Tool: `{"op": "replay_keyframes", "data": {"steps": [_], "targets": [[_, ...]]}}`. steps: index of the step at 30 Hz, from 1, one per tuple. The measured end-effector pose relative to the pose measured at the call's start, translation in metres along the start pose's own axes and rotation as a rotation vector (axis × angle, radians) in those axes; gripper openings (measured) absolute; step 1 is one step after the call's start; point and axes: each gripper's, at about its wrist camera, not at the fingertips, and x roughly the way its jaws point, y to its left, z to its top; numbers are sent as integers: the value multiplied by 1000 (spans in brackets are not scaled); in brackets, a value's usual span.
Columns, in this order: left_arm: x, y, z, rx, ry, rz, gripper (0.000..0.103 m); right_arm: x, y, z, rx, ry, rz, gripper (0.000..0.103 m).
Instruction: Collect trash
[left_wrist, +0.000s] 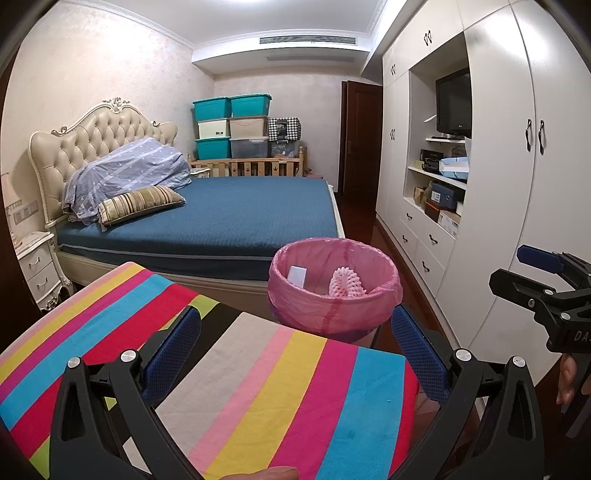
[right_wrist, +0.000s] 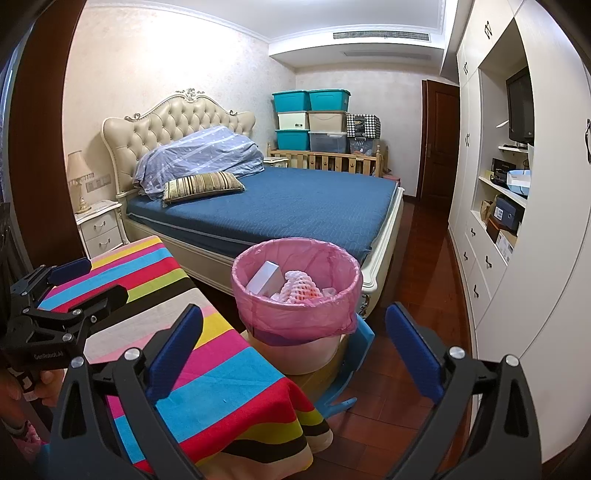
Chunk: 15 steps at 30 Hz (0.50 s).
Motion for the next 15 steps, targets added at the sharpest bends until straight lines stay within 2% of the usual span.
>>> {"op": "replay_keyframes", "data": {"steps": [15], "targets": [[0, 2, -2, 6, 4, -7, 97, 0, -1, 0, -1, 0, 0, 97]]}}
